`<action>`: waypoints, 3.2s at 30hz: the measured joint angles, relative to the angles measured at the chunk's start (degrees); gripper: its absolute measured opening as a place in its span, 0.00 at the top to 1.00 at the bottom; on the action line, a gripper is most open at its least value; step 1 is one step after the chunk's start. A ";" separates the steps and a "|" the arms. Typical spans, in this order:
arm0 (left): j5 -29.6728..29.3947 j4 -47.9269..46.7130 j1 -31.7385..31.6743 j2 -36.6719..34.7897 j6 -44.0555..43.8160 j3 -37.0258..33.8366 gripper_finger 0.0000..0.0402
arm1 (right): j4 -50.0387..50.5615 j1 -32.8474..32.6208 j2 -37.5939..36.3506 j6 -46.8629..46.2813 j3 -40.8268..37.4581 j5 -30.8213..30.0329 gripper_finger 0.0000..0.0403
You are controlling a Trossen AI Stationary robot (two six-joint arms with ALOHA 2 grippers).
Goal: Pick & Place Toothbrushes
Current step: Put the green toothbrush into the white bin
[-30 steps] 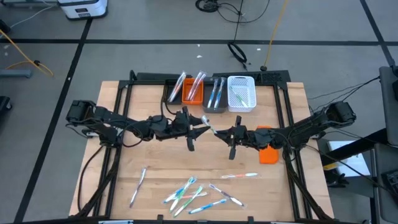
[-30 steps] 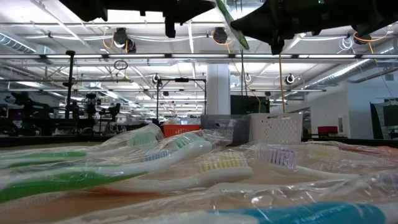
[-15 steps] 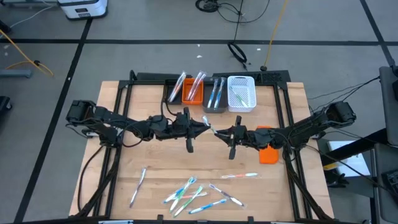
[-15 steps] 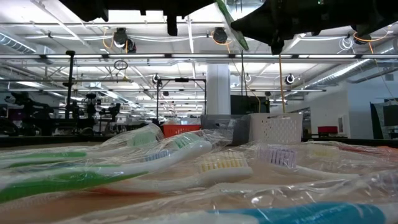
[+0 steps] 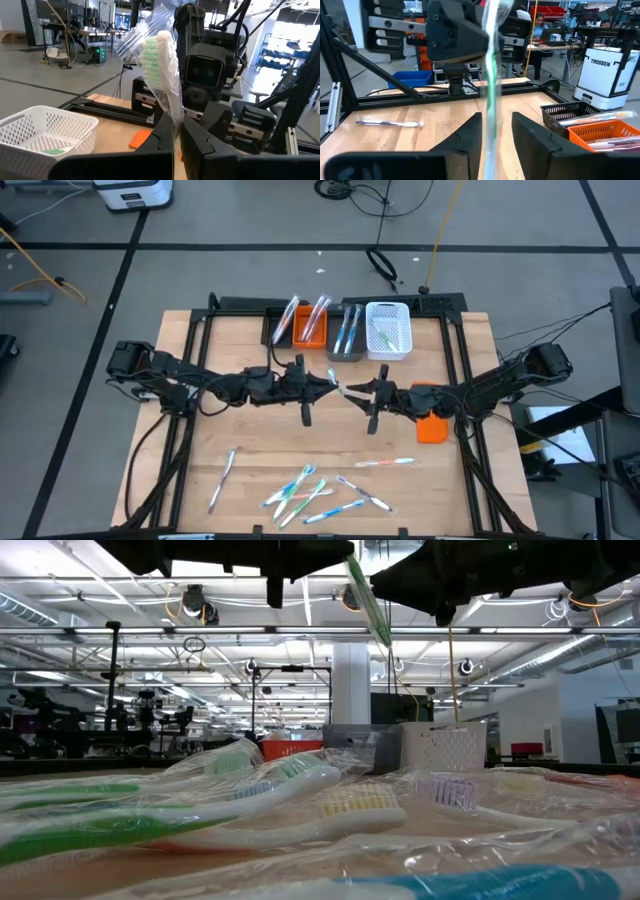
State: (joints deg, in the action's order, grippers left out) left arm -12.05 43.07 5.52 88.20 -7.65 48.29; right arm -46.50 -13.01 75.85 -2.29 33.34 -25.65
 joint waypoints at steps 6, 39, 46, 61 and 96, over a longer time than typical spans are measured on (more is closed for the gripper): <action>-0.03 -0.09 -0.02 0.00 -0.16 0.00 1.00 | -1.15 1.51 0.00 -0.16 0.00 0.30 0.67; 0.07 -1.57 -2.51 -0.04 -0.63 -0.02 1.00 | -4.19 8.29 9.24 -1.09 7.63 9.79 0.60; 0.03 -2.06 -2.60 -0.04 -0.56 -0.02 1.00 | -4.39 8.82 9.16 -1.99 7.63 9.68 0.62; -0.03 -2.19 -2.60 -0.04 -0.42 0.00 0.99 | -4.22 8.89 9.16 -2.84 7.63 10.93 0.96; -0.03 -2.76 -0.87 -0.02 -0.63 0.02 0.36 | 29.05 11.20 -11.00 -1.51 7.56 -1.03 0.97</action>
State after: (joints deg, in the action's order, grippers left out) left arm -12.08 40.32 4.65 88.18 -8.29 48.31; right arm -17.45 -1.80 64.86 -3.79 40.91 -26.68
